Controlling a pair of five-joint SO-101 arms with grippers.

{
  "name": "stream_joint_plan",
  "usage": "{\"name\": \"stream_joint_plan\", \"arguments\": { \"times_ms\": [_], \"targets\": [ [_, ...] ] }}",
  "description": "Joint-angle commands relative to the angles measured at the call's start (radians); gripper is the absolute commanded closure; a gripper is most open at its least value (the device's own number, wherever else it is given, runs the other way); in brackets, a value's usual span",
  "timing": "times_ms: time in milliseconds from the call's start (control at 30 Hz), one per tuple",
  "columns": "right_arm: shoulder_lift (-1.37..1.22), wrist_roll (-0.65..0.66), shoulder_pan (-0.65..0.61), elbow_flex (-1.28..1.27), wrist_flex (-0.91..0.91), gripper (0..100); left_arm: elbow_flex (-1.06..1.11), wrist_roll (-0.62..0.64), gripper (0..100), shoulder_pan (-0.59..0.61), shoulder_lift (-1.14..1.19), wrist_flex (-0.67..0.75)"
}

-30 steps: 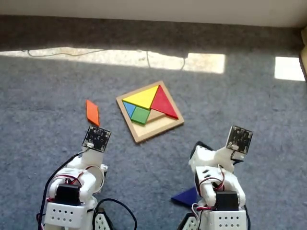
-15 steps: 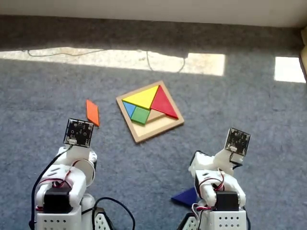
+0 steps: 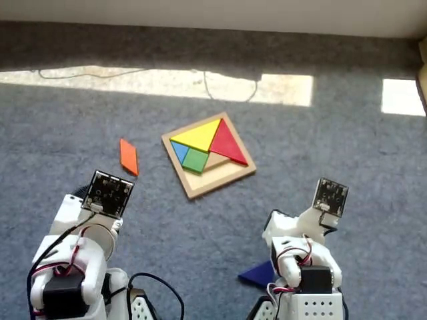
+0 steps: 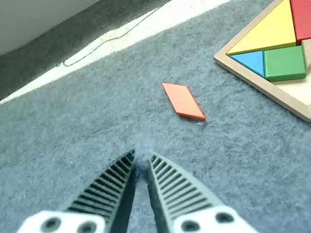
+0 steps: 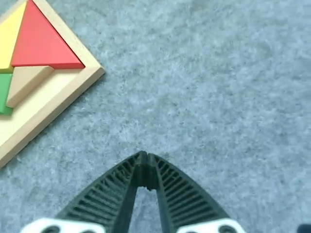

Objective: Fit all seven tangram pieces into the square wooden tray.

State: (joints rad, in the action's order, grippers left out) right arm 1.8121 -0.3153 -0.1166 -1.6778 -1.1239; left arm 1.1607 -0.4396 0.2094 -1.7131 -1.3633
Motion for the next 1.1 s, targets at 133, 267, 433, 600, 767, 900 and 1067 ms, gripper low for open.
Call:
{"name": "stream_joint_plan", "arguments": {
  "times_ms": [133, 267, 433, 600, 767, 900, 1067],
  "targets": [
    [0.005, 0.014, 0.012, -0.136, -0.005, 98.8, -0.282, -0.055, 94, 0.015, 0.470, -0.023],
    [0.005, 0.014, 0.012, -0.136, -0.005, 98.8, -0.367, -0.041, 76, 0.015, 0.728, -0.015],
    [0.010, 0.012, 0.054, -0.136, -0.005, 98.8, -0.417, 0.080, 72, 0.044, 0.989, 0.166],
    [0.010, 0.012, 0.087, -0.136, -0.005, 98.8, -0.421, 0.149, 72, 0.051, 1.210, 0.374],
    [0.010, 0.012, 0.087, -0.136, -0.005, 98.8, -0.430, 0.187, 72, 0.047, 1.371, 0.532],
    [0.010, 0.012, 0.087, -0.136, -0.005, 98.8, -0.479, 0.190, 72, 0.047, 1.494, 0.589],
    [0.012, 0.012, 0.087, -0.136, -0.005, 98.8, -0.593, 0.190, 72, 0.047, 1.661, 0.591]
  ]
}}
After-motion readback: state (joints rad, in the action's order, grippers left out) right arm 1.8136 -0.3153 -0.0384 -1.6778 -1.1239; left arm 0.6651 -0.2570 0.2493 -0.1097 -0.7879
